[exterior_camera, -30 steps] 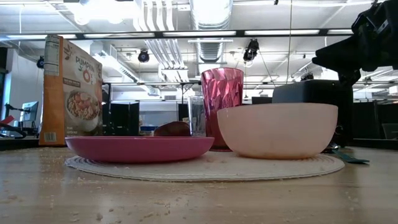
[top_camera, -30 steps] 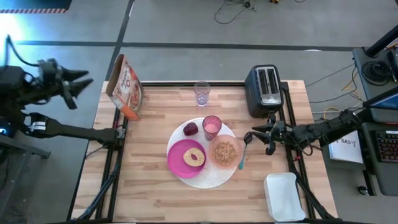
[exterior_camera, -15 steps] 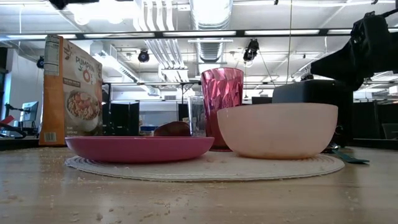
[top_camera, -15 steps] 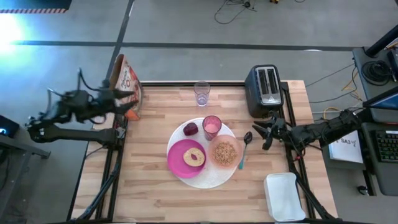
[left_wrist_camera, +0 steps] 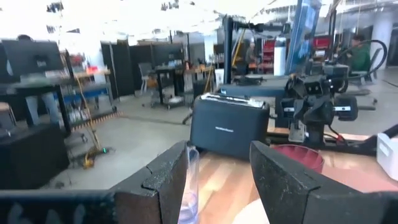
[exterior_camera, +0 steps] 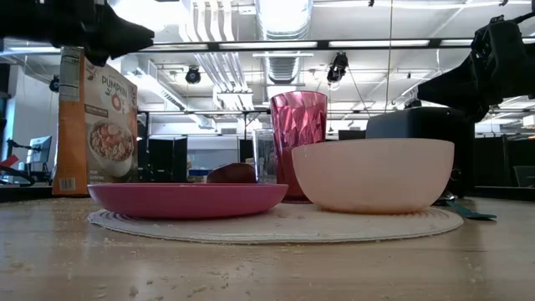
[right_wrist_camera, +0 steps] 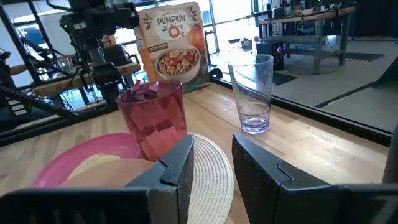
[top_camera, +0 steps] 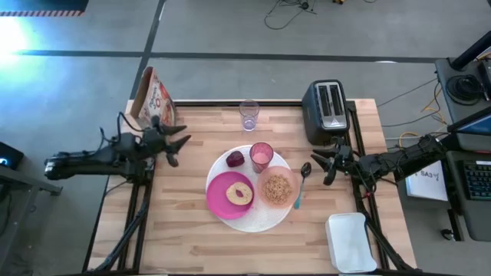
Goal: Arrange a breakfast setting
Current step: Return to Home Position
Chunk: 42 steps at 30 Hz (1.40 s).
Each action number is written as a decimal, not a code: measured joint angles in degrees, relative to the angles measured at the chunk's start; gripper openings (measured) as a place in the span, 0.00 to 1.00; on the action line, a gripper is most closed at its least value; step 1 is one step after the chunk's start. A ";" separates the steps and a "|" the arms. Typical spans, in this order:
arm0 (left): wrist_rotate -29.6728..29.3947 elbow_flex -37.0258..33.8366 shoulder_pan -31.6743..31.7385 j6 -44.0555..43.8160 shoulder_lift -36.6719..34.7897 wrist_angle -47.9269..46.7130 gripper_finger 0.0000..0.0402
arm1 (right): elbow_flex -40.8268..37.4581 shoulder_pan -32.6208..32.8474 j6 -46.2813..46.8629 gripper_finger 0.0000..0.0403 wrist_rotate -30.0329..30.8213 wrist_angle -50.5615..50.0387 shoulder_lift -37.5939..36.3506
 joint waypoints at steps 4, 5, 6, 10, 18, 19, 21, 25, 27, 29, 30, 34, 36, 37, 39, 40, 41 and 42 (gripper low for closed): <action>-0.09 -5.10 0.06 3.16 -0.42 7.38 0.40 | 0.00 0.00 0.09 0.25 -0.02 0.00 0.00; -0.30 -6.02 0.16 3.43 -0.58 8.05 0.40 | 0.00 0.00 0.11 0.25 -0.02 -0.02 0.00; -0.42 -6.85 0.30 3.42 -0.64 8.70 0.40 | 0.00 0.00 0.11 0.25 -0.02 -0.02 0.00; -0.55 -9.56 0.82 2.64 -1.33 9.22 0.40 | 0.00 0.00 0.09 0.25 -0.04 -0.03 0.00; -0.66 -13.75 1.99 -0.23 -2.95 9.50 0.40 | 0.00 0.00 0.09 0.25 -0.04 -0.07 0.00; -0.68 -14.15 2.03 -0.43 -3.13 9.60 0.40 | 0.00 0.00 0.09 0.25 -0.04 -0.07 0.00; -0.68 -15.10 2.05 -0.49 -3.41 10.09 0.40 | 0.00 0.00 0.09 0.25 -0.04 -0.07 0.00; -0.68 -17.47 2.05 -0.75 -3.85 13.29 0.40 | 0.00 0.00 0.09 0.25 -0.04 -0.09 0.00; -0.65 -17.43 2.08 -0.90 -3.88 13.07 0.40 | 0.00 0.02 0.09 0.25 -0.04 -0.09 0.00; -0.63 -17.43 2.08 -0.34 -3.79 13.04 0.40 | 0.00 0.02 0.04 0.25 -0.06 -0.09 0.00; -0.64 -17.43 2.10 -0.09 -3.79 13.05 0.40 | 0.00 0.01 0.00 0.25 -0.06 -0.09 0.00; -0.66 -17.35 2.08 -0.08 -3.44 12.09 0.40 | -0.02 0.02 0.04 0.25 -0.04 -0.09 0.00; -0.64 -17.30 2.08 -0.16 -3.01 11.64 0.40 | -0.02 0.01 -0.02 0.25 -0.07 -0.09 0.00; -0.59 -17.30 2.08 -1.44 -2.76 11.63 0.40 | -0.02 0.02 0.04 0.25 -0.07 -0.09 0.00; -0.50 -17.29 2.08 -7.47 -2.33 11.67 0.40 | -0.02 0.00 0.04 0.25 -0.07 -0.09 0.00; -0.50 -17.28 2.08 -10.29 -2.10 11.67 0.40 | -0.02 0.02 0.00 0.25 -0.07 -0.11 0.00; -0.50 -17.28 2.09 -12.70 -1.92 11.67 0.40 | -0.02 0.02 -0.02 0.25 -0.07 -0.09 0.00; -0.50 -17.28 2.08 -14.44 -1.77 11.68 0.40 | -0.02 0.00 0.00 0.25 -0.07 -0.09 0.00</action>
